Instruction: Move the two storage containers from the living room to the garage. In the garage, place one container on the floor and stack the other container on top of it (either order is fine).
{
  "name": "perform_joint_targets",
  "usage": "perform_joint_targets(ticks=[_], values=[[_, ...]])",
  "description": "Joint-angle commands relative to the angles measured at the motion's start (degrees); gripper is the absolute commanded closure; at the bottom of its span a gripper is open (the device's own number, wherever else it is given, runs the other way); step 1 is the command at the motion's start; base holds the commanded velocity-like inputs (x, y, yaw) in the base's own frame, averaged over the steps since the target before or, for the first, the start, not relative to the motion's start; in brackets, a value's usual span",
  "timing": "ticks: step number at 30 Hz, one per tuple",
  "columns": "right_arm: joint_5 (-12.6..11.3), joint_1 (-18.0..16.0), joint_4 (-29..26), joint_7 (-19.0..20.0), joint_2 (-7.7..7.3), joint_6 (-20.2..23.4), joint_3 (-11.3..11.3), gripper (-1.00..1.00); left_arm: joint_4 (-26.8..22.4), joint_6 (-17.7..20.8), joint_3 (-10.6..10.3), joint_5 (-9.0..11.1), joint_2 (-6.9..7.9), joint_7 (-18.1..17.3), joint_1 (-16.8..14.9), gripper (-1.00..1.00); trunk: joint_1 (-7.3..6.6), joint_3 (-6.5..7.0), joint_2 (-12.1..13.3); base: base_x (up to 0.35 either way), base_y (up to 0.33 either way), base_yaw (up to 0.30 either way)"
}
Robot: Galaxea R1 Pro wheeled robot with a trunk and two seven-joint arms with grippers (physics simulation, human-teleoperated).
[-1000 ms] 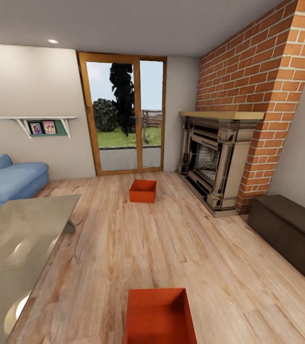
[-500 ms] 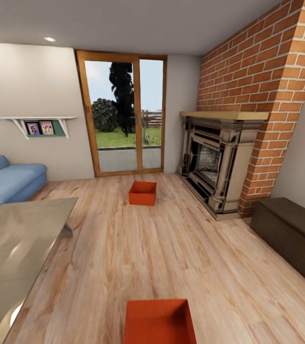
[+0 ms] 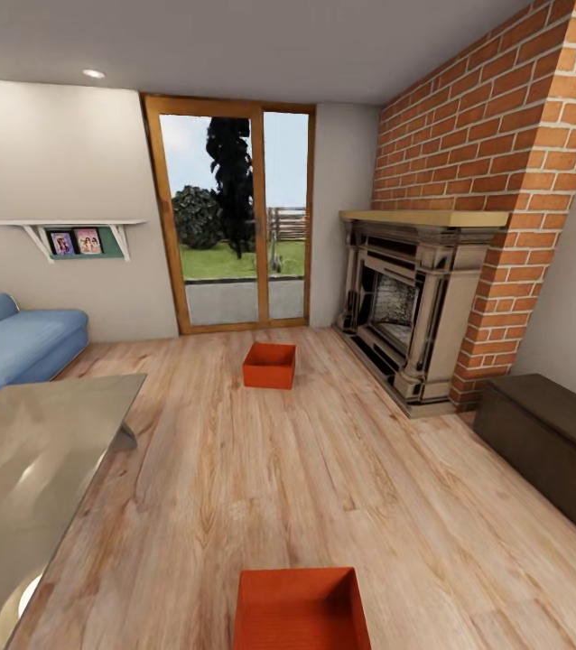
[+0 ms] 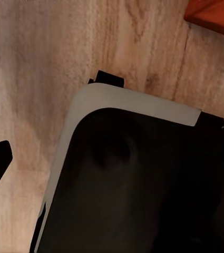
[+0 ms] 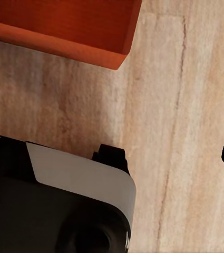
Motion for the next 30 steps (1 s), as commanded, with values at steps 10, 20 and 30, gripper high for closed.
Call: perform_joint_targets(ticks=[10, 20, 30], values=[[-0.52, -0.06, 0.09, 0.01, 0.03, -0.20, 0.48, -1.00, -0.03, 0.20, -0.07, 0.40, 0.06, -0.23, -0.01, -1.00, 0.00, -0.06, -0.03, 0.000, -0.151, 0.000], [-0.56, -0.04, 0.09, 0.01, 0.03, -0.16, 0.48, -1.00, 0.23, 0.09, 0.00, 0.47, 0.10, -0.14, -0.01, -1.00, 0.00, -0.06, -0.03, 0.000, -0.080, 0.000], [-0.59, -0.03, 0.09, -0.27, -0.14, -0.32, 0.39, -1.00, 0.35, 0.09, 0.00, 0.49, 0.05, -0.14, -0.01, -1.00, 0.00, -0.06, -0.03, 0.000, -0.001, 0.000]])
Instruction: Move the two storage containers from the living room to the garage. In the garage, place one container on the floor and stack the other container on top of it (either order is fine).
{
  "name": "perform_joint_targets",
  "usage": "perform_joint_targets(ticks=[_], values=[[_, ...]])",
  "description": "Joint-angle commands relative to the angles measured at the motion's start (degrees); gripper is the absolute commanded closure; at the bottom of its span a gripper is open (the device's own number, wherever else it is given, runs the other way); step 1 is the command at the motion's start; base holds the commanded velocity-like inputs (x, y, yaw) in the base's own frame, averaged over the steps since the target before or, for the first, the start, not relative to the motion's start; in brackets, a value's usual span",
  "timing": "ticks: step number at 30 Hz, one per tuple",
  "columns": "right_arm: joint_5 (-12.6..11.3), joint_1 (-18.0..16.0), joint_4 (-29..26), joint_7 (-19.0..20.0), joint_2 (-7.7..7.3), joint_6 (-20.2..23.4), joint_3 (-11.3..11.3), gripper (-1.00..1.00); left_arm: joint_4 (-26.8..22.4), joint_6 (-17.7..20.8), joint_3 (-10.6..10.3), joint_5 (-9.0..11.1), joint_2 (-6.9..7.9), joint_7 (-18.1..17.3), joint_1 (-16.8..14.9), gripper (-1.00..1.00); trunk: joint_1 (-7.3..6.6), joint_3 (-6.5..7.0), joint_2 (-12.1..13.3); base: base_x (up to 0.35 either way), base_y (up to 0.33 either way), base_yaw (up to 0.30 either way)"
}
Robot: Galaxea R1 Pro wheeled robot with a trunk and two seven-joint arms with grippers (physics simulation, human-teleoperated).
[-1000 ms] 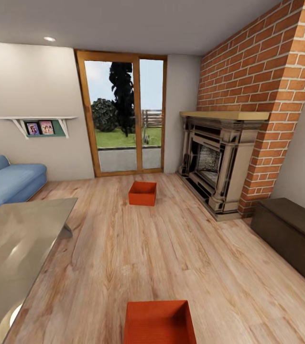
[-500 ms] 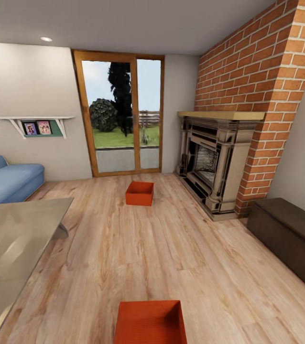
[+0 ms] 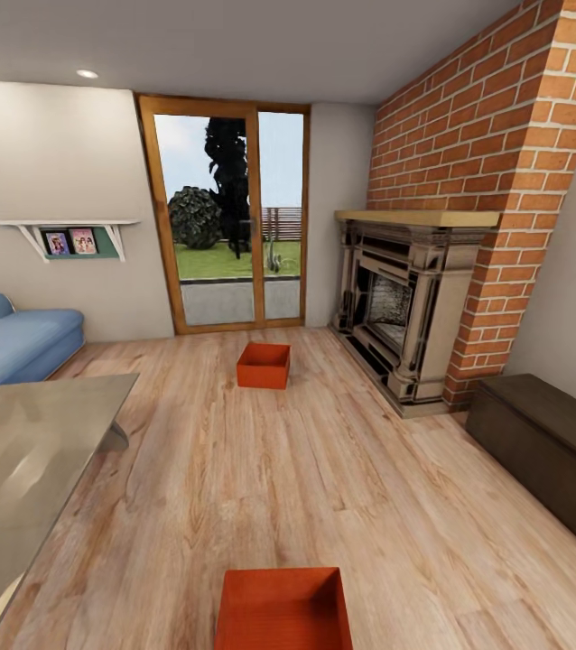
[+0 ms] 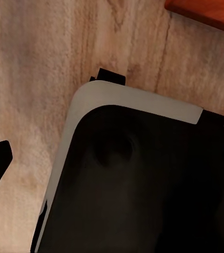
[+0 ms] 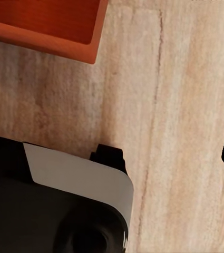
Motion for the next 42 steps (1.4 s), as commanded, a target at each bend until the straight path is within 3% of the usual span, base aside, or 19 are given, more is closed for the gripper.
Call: perform_joint_targets(ticks=[1, 37, 42], values=[[-0.51, -0.03, 0.09, -0.03, 0.03, -0.23, 0.48, -1.00, -0.06, 0.14, -0.02, 0.40, 0.01, -0.20, -0.01, -1.00, 0.00, -0.06, -0.03, 0.000, 0.000, 0.000], [-0.89, -0.05, 0.09, -0.23, -0.31, -0.43, 0.27, -1.00, -0.57, -0.09, 0.05, 0.50, -0.43, -0.29, -0.01, -1.00, 0.00, -0.06, -0.03, 0.000, 0.000, 0.000], [-0.77, -0.04, -0.05, -0.67, -0.40, -0.06, 0.49, -1.00, -4.39, 0.35, -0.21, 0.38, -0.46, -0.35, -0.01, -1.00, 0.00, -0.06, -0.03, 0.000, 0.000, 0.000]])
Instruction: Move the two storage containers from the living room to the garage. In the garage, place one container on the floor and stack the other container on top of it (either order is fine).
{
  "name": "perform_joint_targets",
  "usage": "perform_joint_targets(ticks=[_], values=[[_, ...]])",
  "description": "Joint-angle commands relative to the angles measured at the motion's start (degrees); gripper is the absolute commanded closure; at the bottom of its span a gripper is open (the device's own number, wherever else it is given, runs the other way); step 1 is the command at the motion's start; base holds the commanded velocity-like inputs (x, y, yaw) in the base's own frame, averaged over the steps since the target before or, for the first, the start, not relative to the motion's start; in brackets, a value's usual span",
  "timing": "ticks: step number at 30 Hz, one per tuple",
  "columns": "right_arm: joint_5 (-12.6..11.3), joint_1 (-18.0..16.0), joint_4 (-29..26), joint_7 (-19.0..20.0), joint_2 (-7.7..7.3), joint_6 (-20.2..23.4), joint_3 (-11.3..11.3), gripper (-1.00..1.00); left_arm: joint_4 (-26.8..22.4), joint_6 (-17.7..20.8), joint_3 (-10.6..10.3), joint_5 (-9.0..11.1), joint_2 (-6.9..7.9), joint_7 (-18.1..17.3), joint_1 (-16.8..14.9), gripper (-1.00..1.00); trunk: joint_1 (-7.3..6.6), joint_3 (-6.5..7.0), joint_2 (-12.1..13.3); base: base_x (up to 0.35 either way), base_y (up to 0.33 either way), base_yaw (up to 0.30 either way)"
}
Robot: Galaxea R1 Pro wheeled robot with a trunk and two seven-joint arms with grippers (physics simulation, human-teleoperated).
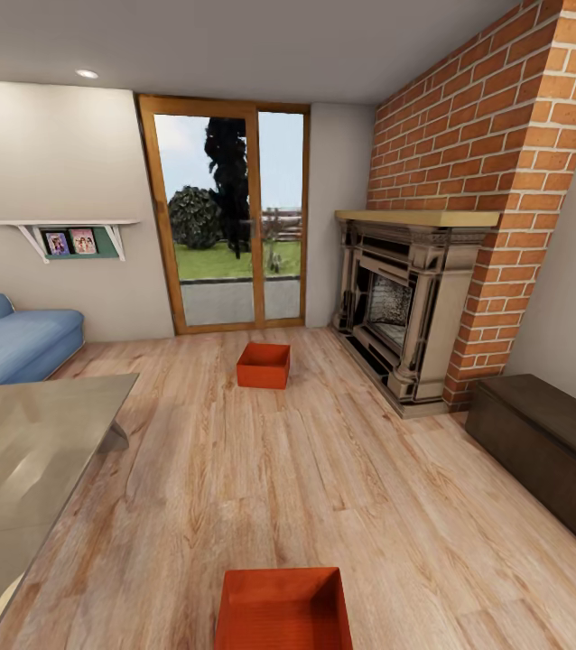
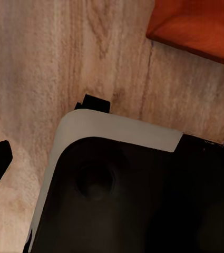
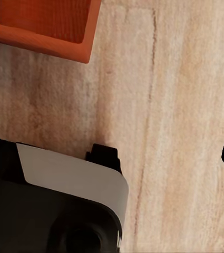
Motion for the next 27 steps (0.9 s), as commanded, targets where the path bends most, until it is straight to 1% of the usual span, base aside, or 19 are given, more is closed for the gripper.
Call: perform_joint_targets(ticks=[1, 4, 6, 7, 8, 10, 11, 12, 14, 15, 16, 17, 18, 19, 20, 22, 25, 26, 27], values=[[-0.47, -0.03, -0.07, -0.57, 0.03, -0.04, 0.44, -1.00, -2.09, 0.36, -0.08, 0.42, 0.09, -0.27, 0.00, -1.00, 0.00, -0.06, -0.03, 0.000, 0.000, 0.000], [-0.50, 0.01, -0.81, -2.06, 0.20, 0.14, 0.36, -1.00, -7.45, 1.41, -0.10, 0.39, 0.29, -0.40, 0.00, -1.00, 0.00, -0.06, -0.03, 0.000, 0.000, 0.000], [-0.54, -0.37, -2.17, -3.14, 0.35, 0.52, 0.32, -1.00, -13.10, 4.45, -0.11, 0.38, 0.49, -0.35, 0.00, -1.00, 0.00, -0.06, -0.03, 0.000, 0.000, 0.000], [-0.59, -2.30, -5.49, -4.25, 0.26, 2.18, 0.21, -1.00, -23.61, 12.11, -0.11, 0.33, 1.10, -0.18, -0.05, -1.00, 0.00, -0.06, -0.03, 0.000, 0.000, 0.000], [-0.59, -3.36, -6.78, -4.50, 0.24, 3.10, 0.16, -1.00, -27.05, 14.82, -0.11, 0.32, 1.25, -0.13, -0.12, -1.00, 0.00, -0.06, -0.03, 0.000, 0.000, 0.000], [-0.60, -4.84, -8.36, -4.77, 0.28, 4.46, 0.08, -1.00, -30.07, 17.85, -0.11, 0.26, 1.36, -0.07, -0.42, -1.00, 0.00, -0.06, -0.03, 0.000, 0.000, 0.000], [-0.60, -5.42, -8.79, -4.84, 0.35, 4.86, 0.05, -1.00, -30.54, 18.55, -0.11, 0.14, 1.37, -0.05, -0.67, -1.00, 0.00, -0.06, -0.03, 0.000, 0.000, 0.000], [-0.64, -7.27, -9.70, -5.09, 0.60, 5.84, -0.06, -1.00, -30.69, 19.88, -0.08, -0.41, 1.26, -0.01, -2.43, -1.00, 0.00, -0.06, -0.03, 0.000, 0.000, 0.000], [-0.72, -9.90, -10.29, -5.64, 1.19, 6.96, -0.21, -1.00, -27.48, 20.64, -0.05, -1.47, 0.87, 0.04, -6.24, -1.00, 0.00, -0.06, -0.03, 0.000, 0.000, 0.000], [-0.82, -10.51, -10.37, -5.80, 1.38, 7.23, -0.27, -1.00, -26.09, 20.71, -0.04, -1.84, 0.74, 0.04, -7.36, -1.00, 0.00, -0.06, -0.03, 0.000, 0.000, 0.000], [-1.24, -11.68, -10.48, -6.11, 1.81, 7.72, -0.43, -1.00, -22.90, 20.73, -0.04, -2.60, 0.48, 0.04, -9.71, -1.00, 0.00, -0.06, -0.03, 0.000, 0.000, 0.000], [-1.59, -12.21, -10.52, -6.25, 2.01, 7.93, -0.54, -1.00, -21.16, 20.69, -0.03, -2.97, 0.37, 0.06, -10.93, -1.00, 0.00, -0.06, -0.03, 0.000, 0.000, 0.000], [-2.50, -13.08, -10.58, -6.47, 2.41, 8.26, -0.68, -1.00, -17.62, 20.48, -0.03, -3.70, 0.14, 0.05, -13.34, -1.00, 0.00, -0.06, -0.03, 0.000, 0.000, 0.000], [-3.00, -13.38, -10.60, -6.57, 2.58, 8.37, -0.74, -1.00, -15.89, 20.26, -0.03, -4.05, 0.01, 0.05, -14.45, -1.00, 0.00, -0.06, -0.03, 0.000, 0.000, 0.000], [-3.96, -13.83, -10.63, -6.73, 2.88, 8.51, -0.81, -1.00, -12.85, 19.54, -0.03, -4.69, -0.24, 0.05, -16.37, -1.00, 0.00, -0.06, -0.03, 0.000, 0.000, 0.000], [-4.93, -14.21, -10.49, -6.93, 3.19, 8.47, -0.88, -1.00, -9.57, 17.79, -0.03, -5.60, -0.54, 0.08, -18.16, -1.00, 0.00, -0.06, -0.03, 0.000, 0.000, 0.000], [-5.56, -14.45, -10.15, -7.06, 3.44, 8.13, -0.95, -1.00, -7.03, 15.59, -0.04, -6.65, -0.68, 0.11, -19.27, -1.00, 0.00, -0.06, -0.03, 0.000, 0.000, 0.000], [-5.91, -14.56, -9.92, -7.12, 3.62, 7.96, -1.04, -1.00, -5.68, 14.44, -0.09, -7.38, -0.64, 0.12, -19.78, -1.00, 0.00, -0.06, -0.03, 0.000, 0.000, 0.000], [-5.99, -14.58, -9.88, -7.13, 3.66, 7.96, -1.07, -1.00, -5.41, 14.26, -0.10, -7.53, -0.66, 0.13, -19.87, -1.00, 0.00, -0.06, -0.03, 0.000, 0.000, 0.000]])
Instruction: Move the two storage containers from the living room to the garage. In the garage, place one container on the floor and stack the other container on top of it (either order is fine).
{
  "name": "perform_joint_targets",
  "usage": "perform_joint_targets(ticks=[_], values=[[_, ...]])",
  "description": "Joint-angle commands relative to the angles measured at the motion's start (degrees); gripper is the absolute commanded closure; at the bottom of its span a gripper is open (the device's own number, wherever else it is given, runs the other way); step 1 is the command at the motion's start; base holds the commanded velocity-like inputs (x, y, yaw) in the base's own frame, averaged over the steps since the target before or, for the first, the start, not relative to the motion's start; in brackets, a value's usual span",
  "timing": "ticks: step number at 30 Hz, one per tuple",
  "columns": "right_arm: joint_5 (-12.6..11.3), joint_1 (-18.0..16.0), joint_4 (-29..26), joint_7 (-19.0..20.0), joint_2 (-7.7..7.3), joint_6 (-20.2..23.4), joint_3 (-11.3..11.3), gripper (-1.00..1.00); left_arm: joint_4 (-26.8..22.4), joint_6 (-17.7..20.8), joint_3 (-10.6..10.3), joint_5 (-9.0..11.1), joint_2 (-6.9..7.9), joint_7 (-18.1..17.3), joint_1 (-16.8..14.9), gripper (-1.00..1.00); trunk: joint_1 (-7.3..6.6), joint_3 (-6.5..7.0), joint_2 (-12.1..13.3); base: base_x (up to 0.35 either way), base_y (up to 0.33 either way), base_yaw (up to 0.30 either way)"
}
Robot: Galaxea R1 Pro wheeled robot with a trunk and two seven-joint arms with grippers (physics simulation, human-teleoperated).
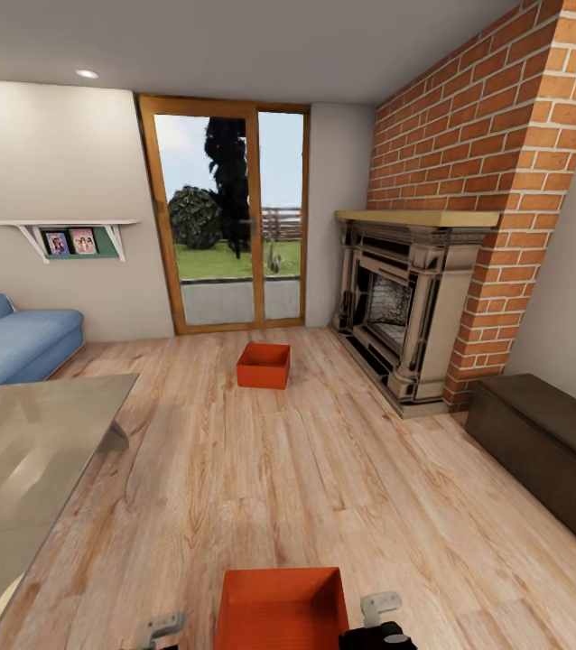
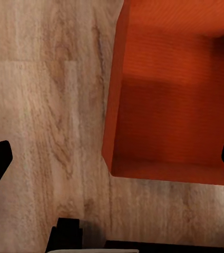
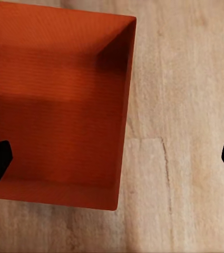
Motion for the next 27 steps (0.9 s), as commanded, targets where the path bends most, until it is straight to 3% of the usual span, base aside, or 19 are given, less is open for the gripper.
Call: perform_joint_targets(ticks=[1, 7, 8, 9, 12, 22, 27], values=[[-0.38, -0.05, -0.10, -0.39, -0.01, 0.25, 0.47, -1.00, 0.01, 0.33, -0.04, 0.44, 0.02, -0.07, -0.05, -1.00, 0.00, -0.06, -0.03, 0.000, 0.000, 0.000], [-0.48, -0.07, -0.05, -0.41, -0.04, 0.25, 0.43, -1.00, 0.20, 0.36, 0.05, 0.25, -0.16, 1.62, -0.15, -1.00, 0.00, -0.06, -0.03, 0.000, 0.000, 0.000], [-0.50, -0.07, -0.05, -0.41, -0.05, 0.25, 0.43, -1.00, 0.04, 0.41, 0.10, 0.13, -0.75, 4.95, -0.17, -1.00, 0.00, -0.06, -0.03, 0.000, 0.000, 0.000], [-0.50, -0.07, -0.04, -0.41, -0.05, 0.25, 0.43, -1.00, 0.02, 0.42, 0.11, 0.11, -0.97, 5.32, -0.17, -1.00, 0.00, -0.06, -0.03, 0.000, 0.000, 0.000], [-0.50, -0.07, -0.04, -0.41, -0.05, 0.31, 0.43, -1.00, -0.01, 0.54, 0.04, -0.02, -3.65, 6.79, -0.17, -1.00, 0.00, -0.06, -0.03, 0.000, 0.000, 0.000], [-0.50, -0.07, -0.04, -0.39, -0.13, 0.34, 0.43, -1.00, -0.04, 0.63, 0.02, -0.03, -3.98, 6.71, -0.17, -1.00, -2.20, 1.73, 3.98, 0.000, 0.000, 0.000], [-0.50, -0.07, -0.11, -0.34, -0.09, 0.34, 0.43, -1.00, -0.26, 0.57, 0.03, -0.05, -3.96, 6.81, -0.17, -1.00, -2.20, 1.73, 3.98, 0.000, 0.000, 0.000]])
